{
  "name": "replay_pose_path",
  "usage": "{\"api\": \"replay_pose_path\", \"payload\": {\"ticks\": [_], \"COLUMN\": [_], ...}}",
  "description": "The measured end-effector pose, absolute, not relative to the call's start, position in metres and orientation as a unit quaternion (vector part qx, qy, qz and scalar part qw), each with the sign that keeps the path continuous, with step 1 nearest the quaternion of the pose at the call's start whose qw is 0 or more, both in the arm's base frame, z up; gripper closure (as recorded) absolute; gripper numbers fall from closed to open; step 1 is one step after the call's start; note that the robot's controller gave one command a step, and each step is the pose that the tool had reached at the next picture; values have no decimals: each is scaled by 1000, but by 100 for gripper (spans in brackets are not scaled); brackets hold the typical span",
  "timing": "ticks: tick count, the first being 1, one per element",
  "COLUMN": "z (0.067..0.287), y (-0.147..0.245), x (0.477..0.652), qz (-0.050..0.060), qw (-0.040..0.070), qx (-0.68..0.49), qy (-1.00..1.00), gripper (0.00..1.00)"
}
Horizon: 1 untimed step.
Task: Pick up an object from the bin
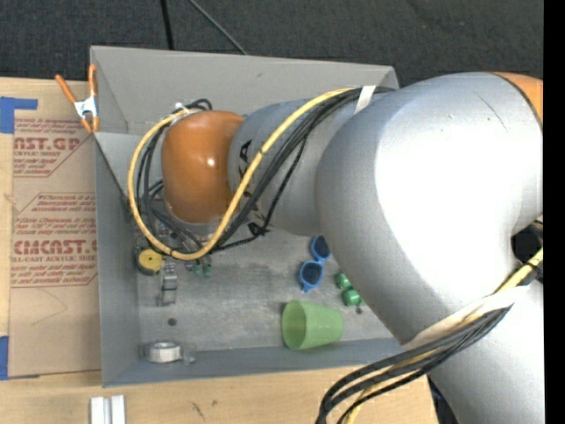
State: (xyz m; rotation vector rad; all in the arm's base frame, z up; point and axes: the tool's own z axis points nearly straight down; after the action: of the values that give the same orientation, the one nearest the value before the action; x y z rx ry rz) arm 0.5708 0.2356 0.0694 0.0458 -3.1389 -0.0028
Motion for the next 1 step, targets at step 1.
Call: {"api": "replay_pose_path", "payload": {"ticks": [1], "z": [72], "y": [230], "x": [574], "qz": [2], "qw": [-1], "qx": [12], "qy": [-1000], "gripper": [100]}}
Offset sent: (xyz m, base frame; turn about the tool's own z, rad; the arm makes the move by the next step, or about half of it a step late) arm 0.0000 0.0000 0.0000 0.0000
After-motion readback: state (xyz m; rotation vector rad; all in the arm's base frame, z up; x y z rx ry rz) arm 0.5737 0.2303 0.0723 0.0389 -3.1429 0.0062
